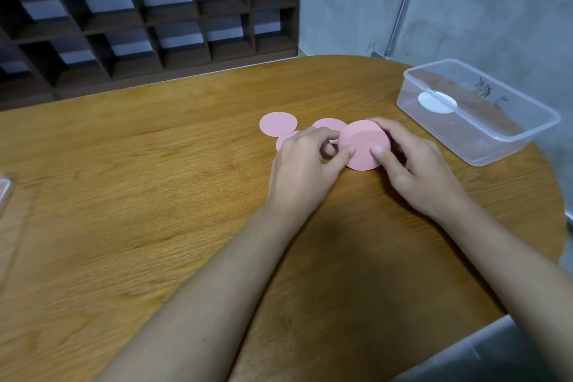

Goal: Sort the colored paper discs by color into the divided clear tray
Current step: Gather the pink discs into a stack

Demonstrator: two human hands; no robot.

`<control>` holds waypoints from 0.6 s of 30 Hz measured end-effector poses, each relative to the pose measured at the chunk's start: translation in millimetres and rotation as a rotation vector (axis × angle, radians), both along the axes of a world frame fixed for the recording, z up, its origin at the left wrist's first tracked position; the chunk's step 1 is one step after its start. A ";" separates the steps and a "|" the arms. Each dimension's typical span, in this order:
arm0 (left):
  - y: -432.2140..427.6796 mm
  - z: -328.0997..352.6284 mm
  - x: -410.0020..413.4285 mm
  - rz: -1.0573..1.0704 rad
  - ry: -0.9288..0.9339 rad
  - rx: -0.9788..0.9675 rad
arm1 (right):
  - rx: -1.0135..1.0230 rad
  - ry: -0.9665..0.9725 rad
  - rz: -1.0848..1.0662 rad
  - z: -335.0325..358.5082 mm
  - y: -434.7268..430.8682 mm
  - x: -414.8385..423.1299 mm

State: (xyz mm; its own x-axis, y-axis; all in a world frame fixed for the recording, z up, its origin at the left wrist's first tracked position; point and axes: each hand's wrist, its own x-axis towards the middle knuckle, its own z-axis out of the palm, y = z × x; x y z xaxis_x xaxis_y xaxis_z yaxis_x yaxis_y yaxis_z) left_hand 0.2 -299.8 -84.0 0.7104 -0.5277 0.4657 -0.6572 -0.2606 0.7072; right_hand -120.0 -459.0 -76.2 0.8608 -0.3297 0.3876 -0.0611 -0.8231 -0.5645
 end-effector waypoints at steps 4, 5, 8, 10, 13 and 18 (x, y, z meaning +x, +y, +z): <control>10.0 -2.2 8.0 0.105 -0.081 0.178 | 0.080 -0.028 -0.037 -1.3 -2.9 -0.5; 14.0 -3.4 10.7 0.146 -0.094 0.241 | 0.094 -0.026 -0.041 -1.4 -2.9 -0.7; 23.5 -3.2 12.2 0.218 -0.099 0.358 | 0.121 -0.011 -0.045 -1.6 -3.2 -1.1; 25.5 0.7 8.8 0.239 -0.121 0.397 | 0.130 -0.010 -0.053 -0.8 -3.1 -1.2; 29.0 5.2 5.0 0.236 -0.175 0.423 | 0.140 -0.017 -0.061 -1.3 -3.5 -0.9; 37.3 10.6 0.0 0.241 -0.286 0.391 | 0.169 -0.027 -0.062 -0.8 -3.3 -0.6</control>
State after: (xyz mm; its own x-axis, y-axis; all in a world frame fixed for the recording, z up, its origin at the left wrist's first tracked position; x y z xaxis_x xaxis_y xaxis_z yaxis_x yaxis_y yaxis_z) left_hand 0.2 -262.5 -73.5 0.7067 -0.5379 0.4596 -0.6981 -0.6358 0.3293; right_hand -120.6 -462.3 -77.0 0.8268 -0.4444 0.3448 -0.0921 -0.7117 -0.6964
